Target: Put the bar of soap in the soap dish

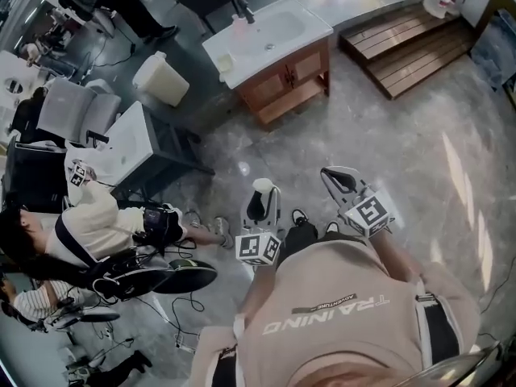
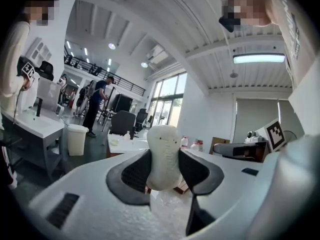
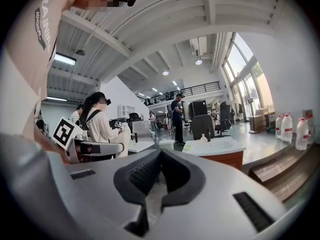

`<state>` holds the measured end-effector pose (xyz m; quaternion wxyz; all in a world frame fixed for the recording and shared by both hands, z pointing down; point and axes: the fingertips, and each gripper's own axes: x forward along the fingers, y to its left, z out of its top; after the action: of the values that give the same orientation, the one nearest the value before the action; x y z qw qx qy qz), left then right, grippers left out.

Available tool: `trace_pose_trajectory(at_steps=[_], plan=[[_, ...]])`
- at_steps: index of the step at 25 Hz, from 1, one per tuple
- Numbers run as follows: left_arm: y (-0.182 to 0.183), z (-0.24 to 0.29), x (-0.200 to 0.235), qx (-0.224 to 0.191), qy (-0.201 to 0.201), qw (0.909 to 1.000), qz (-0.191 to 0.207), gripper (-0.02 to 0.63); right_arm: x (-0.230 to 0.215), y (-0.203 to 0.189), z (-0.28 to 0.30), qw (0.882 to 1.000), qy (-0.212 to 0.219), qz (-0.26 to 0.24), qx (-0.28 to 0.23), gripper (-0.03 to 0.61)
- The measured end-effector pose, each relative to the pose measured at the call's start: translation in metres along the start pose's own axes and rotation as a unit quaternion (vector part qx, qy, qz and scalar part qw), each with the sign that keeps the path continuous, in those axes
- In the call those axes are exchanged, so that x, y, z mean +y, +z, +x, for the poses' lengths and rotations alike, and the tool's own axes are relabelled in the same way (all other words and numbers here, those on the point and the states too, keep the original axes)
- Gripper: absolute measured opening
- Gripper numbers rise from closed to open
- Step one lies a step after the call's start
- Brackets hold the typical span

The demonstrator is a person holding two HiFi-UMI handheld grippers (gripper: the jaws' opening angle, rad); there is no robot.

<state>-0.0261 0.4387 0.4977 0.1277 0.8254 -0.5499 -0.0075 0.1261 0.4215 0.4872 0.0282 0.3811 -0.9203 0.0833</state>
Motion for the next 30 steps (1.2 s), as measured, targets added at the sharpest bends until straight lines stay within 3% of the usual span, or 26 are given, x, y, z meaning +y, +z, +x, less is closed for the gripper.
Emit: trace_pose_trajectory(at_steps=[5, 10, 12, 20, 30], plan=[[-0.004, 0.023, 0.023, 0.002, -0.004, 1.0000, -0.003, 0.175, -0.013, -0.006, 0.034, 1.000, -0.002, 0.004, 0.016, 0.012], [0.023, 0.064, 0.051, -0.020, -0.027, 0.9988, 0.037, 0.175, -0.036, 0.016, 0.086, 0.999, -0.010, -0.036, 0.022, 0.012], [0.030, 0.085, 0.062, -0.024, -0.042, 0.9982, 0.035, 0.175, -0.046, 0.026, 0.103, 0.998, -0.018, -0.049, 0.024, 0.012], [0.046, 0.149, 0.117, -0.015, -0.085, 0.9959, 0.028, 0.175, -0.069, 0.045, 0.160, 0.997, -0.064, -0.034, 0.007, 0.012], [0.032, 0.182, 0.167, 0.013, -0.056, 0.9983, -0.011, 0.175, -0.090, 0.029, 0.214, 0.998, -0.060, 0.004, 0.030, 0.012]])
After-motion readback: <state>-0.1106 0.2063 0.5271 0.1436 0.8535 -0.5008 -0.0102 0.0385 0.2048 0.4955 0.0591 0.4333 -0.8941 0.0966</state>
